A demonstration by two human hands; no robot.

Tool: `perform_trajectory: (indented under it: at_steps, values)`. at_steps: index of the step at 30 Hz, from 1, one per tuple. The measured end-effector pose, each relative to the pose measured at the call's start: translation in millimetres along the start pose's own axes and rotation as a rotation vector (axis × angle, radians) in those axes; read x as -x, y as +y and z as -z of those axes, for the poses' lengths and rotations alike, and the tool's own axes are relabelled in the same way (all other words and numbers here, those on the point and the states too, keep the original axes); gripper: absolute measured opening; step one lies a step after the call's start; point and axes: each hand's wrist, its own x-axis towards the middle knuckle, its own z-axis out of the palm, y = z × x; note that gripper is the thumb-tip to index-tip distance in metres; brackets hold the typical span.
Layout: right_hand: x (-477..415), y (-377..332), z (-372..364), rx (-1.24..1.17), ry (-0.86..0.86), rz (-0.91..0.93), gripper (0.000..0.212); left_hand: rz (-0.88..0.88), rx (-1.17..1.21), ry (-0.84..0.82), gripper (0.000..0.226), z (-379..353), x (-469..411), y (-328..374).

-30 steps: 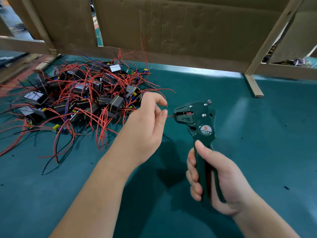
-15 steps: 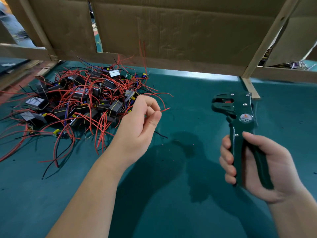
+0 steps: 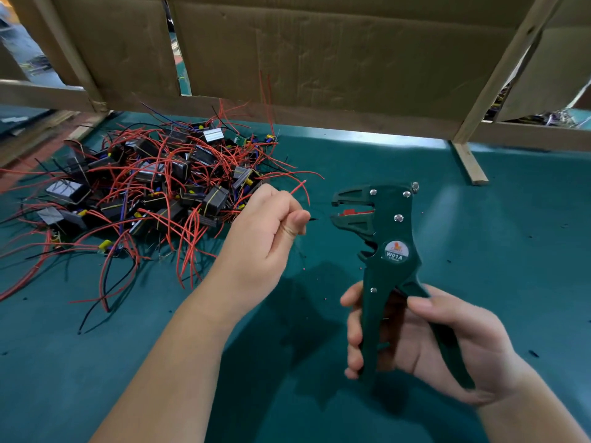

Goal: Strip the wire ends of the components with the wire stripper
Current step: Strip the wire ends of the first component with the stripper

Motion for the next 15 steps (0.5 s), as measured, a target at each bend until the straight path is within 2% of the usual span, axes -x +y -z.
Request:
perform_trajectory:
  at_steps: [9, 15]
  values:
    - [-4.3, 4.8, -1.0, 0.042, -0.005, -0.024, 0.059, -0.102, -0.065, -0.036, 0.014, -3.9, 1.5, 5.8]
    - [-2.9, 3.8, -1.1, 0.097, 0.022, -0.040, 0.051, -0.127, -0.127, -0.027, 0.020, -2.1, 1.8, 10.3]
